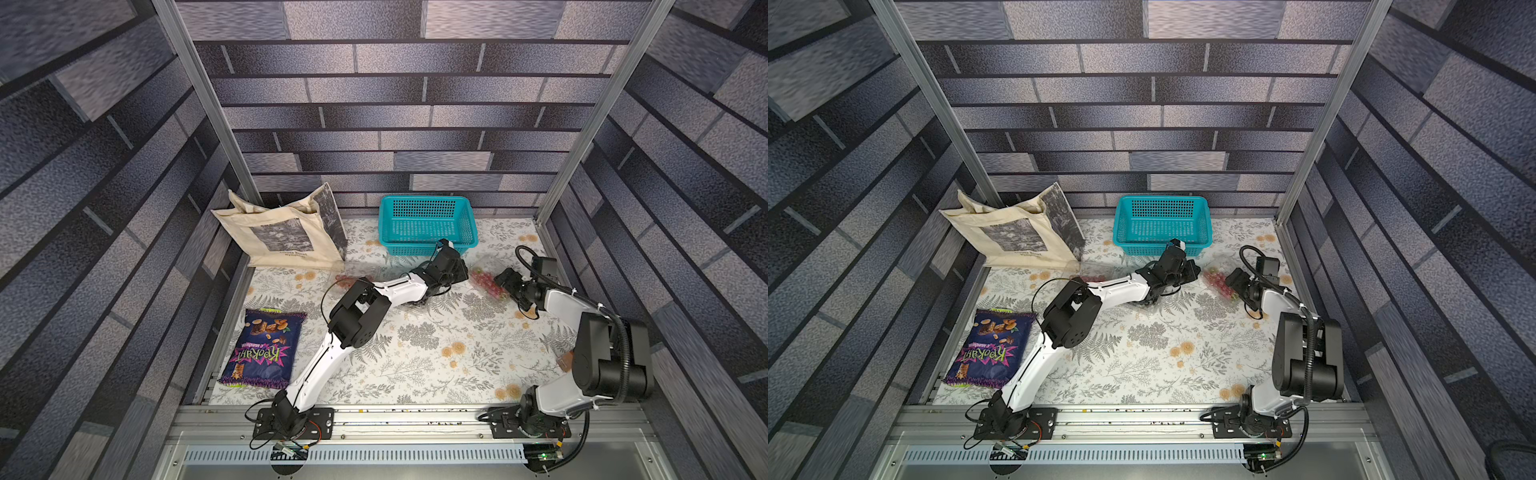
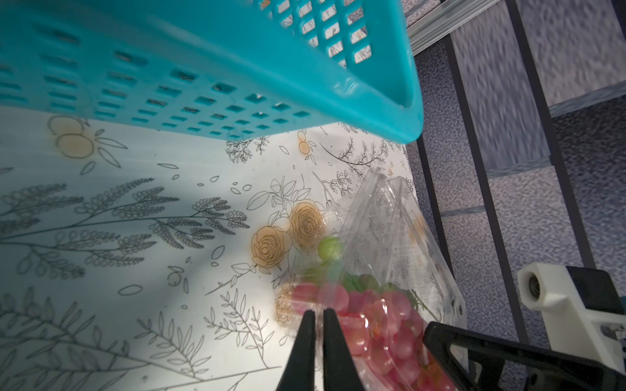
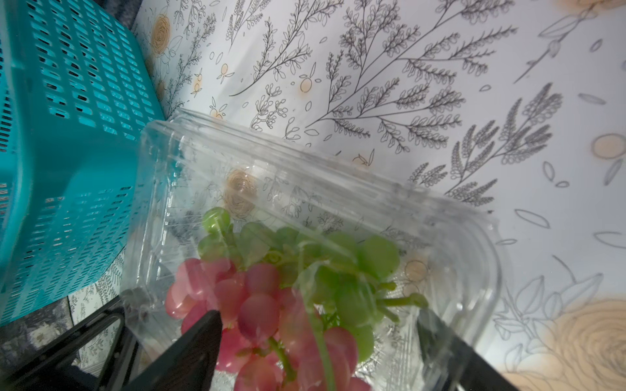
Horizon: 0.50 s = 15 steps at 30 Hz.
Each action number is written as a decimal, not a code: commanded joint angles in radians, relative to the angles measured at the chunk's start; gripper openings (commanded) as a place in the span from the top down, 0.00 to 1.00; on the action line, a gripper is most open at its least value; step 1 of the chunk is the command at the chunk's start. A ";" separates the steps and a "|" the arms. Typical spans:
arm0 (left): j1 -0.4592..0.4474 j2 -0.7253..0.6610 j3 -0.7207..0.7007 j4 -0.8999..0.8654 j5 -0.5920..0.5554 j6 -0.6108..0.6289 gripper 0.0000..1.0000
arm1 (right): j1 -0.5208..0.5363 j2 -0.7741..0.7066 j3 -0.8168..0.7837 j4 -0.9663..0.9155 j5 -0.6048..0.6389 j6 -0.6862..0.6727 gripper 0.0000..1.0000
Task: Pack grapes into containers
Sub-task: Close the packing box at the center of the board, then adjust the packing box at the center of the board.
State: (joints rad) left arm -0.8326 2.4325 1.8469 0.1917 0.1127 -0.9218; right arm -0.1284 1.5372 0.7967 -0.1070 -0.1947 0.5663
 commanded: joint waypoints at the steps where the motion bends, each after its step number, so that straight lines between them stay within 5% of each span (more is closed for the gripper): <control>1: -0.023 -0.009 -0.026 -0.031 0.002 0.020 0.85 | 0.013 0.022 0.001 -0.075 0.021 -0.025 0.09; 10: 0.017 -0.127 -0.050 -0.069 -0.037 0.133 0.51 | 0.013 -0.054 0.026 -0.122 0.018 -0.024 0.05; 13: 0.023 -0.180 -0.059 -0.088 -0.046 0.176 0.29 | 0.013 -0.087 0.038 -0.153 0.034 -0.032 0.03; 15: 0.024 -0.204 -0.052 -0.108 -0.048 0.198 0.00 | 0.013 -0.110 0.043 -0.172 0.040 -0.032 0.02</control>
State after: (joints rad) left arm -0.8162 2.3447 1.7920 0.1150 0.0769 -0.7898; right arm -0.1238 1.4673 0.8097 -0.2070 -0.1795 0.5510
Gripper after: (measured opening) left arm 0.904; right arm 0.982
